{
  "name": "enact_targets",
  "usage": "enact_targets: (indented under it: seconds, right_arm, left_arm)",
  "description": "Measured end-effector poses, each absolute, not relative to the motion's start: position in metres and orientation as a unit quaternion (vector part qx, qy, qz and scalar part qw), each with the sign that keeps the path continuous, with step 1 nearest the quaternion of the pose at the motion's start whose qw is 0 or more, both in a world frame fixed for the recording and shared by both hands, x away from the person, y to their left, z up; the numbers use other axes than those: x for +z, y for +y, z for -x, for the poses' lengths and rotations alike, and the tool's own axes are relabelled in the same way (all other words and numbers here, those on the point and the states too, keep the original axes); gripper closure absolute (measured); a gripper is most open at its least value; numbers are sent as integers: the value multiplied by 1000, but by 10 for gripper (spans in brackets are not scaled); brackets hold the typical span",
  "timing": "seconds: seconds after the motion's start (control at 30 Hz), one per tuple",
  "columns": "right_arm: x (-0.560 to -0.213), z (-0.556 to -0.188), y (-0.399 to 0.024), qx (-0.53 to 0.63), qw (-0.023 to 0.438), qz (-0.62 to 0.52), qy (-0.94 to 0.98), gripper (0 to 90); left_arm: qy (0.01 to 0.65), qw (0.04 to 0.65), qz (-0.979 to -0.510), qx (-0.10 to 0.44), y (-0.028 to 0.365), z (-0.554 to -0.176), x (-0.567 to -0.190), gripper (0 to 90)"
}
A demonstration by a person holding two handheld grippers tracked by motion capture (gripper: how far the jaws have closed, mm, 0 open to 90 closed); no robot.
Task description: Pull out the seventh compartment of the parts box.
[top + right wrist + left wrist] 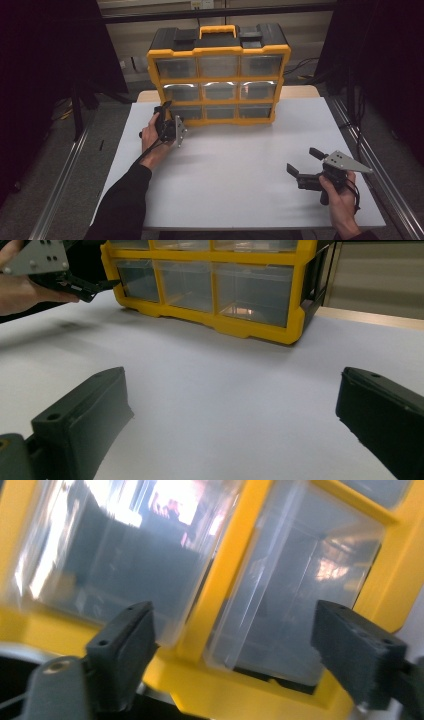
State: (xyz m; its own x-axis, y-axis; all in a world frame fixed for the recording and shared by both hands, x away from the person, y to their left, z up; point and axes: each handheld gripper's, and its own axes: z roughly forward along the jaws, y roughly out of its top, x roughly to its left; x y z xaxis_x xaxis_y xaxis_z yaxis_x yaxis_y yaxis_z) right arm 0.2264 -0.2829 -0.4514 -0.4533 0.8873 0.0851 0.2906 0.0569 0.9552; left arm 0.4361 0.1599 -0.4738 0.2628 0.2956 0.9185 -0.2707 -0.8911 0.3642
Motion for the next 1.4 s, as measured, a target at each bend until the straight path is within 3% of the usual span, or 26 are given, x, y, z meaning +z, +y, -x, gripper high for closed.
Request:
enact_targets:
  seconds: [0.3,0.47,0.67,0.7,0.77,0.83,0.93,1.0,1.13,1.2,1.33,1.4]
  right_arm:
    - [-451,-226,-283,527,287,-442,667,3]
    - [-452,-226,-283,527,284,-442,668,4]
    - [-451,-225,-283,528,286,-438,669,4]
    - [-451,-225,-283,527,286,-439,669,4]
    - [-451,-225,-283,527,286,-438,670,4]
    - [-451,-225,-283,528,285,-439,669,4]
    - [-451,-225,-283,528,287,-437,670,4]
    - [-451,-225,-283,527,287,-437,669,4]
    - [-451,-225,-283,528,286,-438,669,4]
    - [-451,-225,-283,527,286,-438,670,4]
    - [-451,-226,-283,527,286,-437,670,4]
    - [-451,-226,-283,527,286,-436,670,4]
  left_arm:
    - [-58,135,-745,650,150,-436,-475,250]
    - [-80,132,-742,652,152,-439,-484,287]
    - [-79,74,-761,640,156,-438,-484,328]
    - [-66,106,-746,654,158,-439,-490,348]
    - [-95,74,-750,650,157,-439,-487,391]
    - [-92,78,-744,657,159,-439,-488,394]
    - [-95,51,-747,656,158,-437,-486,475]
    - [-97,72,-744,658,159,-439,-487,503]
    - [-82,53,-741,664,159,-436,-484,572]
    - [-85,32,-755,650,161,-438,-484,582]
    - [-66,91,-747,655,166,-443,-493,596]
    - [-82,51,-745,660,164,-441,-486,622]
